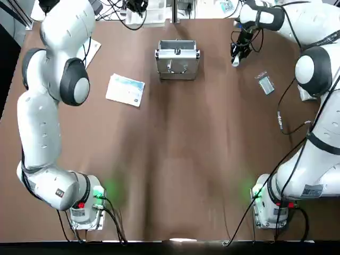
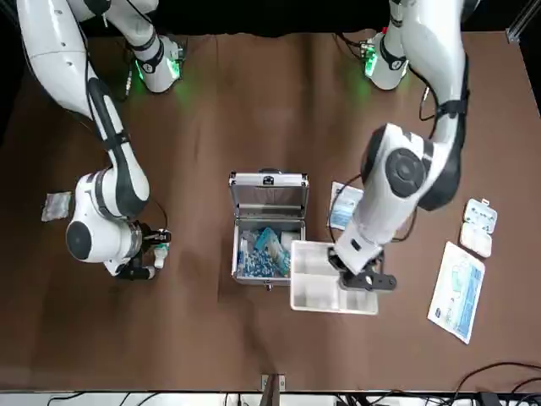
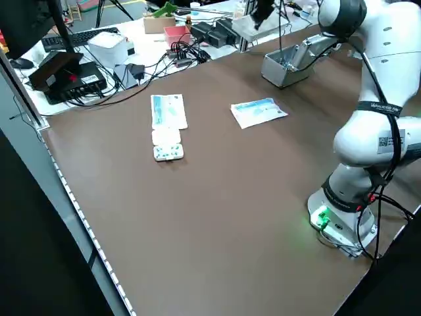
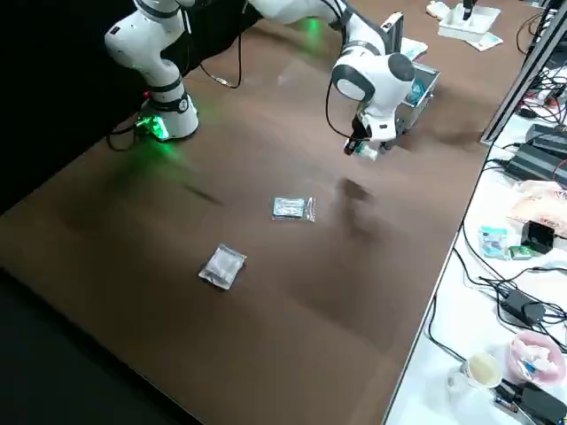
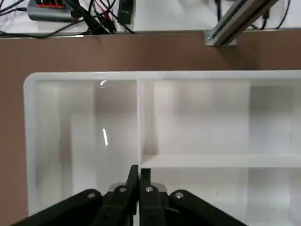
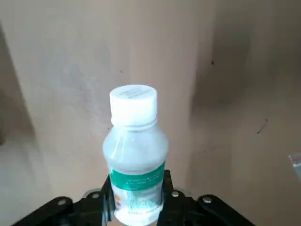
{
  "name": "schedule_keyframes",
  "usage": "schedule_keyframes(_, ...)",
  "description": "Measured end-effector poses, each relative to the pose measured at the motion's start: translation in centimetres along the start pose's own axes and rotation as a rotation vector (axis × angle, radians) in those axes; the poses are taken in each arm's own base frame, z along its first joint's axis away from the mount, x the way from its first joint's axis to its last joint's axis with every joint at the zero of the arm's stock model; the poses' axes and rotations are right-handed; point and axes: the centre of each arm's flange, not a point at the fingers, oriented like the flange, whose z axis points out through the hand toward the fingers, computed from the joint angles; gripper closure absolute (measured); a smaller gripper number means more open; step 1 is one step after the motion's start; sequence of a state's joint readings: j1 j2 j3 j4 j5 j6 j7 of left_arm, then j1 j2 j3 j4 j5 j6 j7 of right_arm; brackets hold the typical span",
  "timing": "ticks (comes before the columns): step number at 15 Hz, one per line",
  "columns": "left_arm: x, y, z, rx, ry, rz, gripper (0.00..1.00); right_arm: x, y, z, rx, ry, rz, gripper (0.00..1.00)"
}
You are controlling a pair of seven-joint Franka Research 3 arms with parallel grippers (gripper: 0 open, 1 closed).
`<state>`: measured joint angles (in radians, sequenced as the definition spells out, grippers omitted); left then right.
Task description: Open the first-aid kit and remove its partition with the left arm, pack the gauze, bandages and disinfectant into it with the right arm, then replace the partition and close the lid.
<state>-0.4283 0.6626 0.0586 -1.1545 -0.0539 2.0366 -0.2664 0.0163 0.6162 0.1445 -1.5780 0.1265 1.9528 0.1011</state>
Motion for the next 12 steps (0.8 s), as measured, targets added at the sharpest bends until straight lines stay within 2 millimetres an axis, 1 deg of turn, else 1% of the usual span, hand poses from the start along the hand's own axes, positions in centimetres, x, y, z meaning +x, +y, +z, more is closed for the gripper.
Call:
schedule_keyframes(2, 0.4, -2.8, 2.2, 0.016, -0.030, 0.067, 0.96, 0.2, -0.4, -0.7, 0.017, 0.011, 0.010, 0.59)
schedule_keyframes(3, 0.5, -4.1, 3.7, 0.023, -0.048, 0.095, 0.96, 0.3, -0.9, -1.1, 0.036, 0.017, 0.021, 0.59)
schedule_keyframes(6, 0.3, -7.8, 8.7, 0.042, -0.116, 0.167, 0.96, 0.6, -3.9, -3.3, 0.085, 0.055, 0.058, 0.59)
schedule_keyframes(7, 0.0, -8.5, 10.5, 0.054, -0.140, 0.184, 0.96, 0.6, -5.1, -4.0, 0.097, 0.068, 0.074, 0.59)
schedule_keyframes(9, -0.4, -9.1, 13.7, 0.069, -0.153, 0.192, 0.96, 0.4, -7.8, -5.1, 0.130, 0.082, 0.107, 0.59)
schedule_keyframes(10, -0.5, -9.3, 14.9, 0.070, -0.144, 0.192, 0.96, 0.2, -9.3, -5.3, 0.142, 0.085, 0.113, 0.59)
schedule_keyframes(12, -0.6, -9.6, 16.5, 0.072, -0.138, 0.186, 0.96, -0.5, -12.2, -5.5, 0.156, 0.086, 0.114, 0.59)
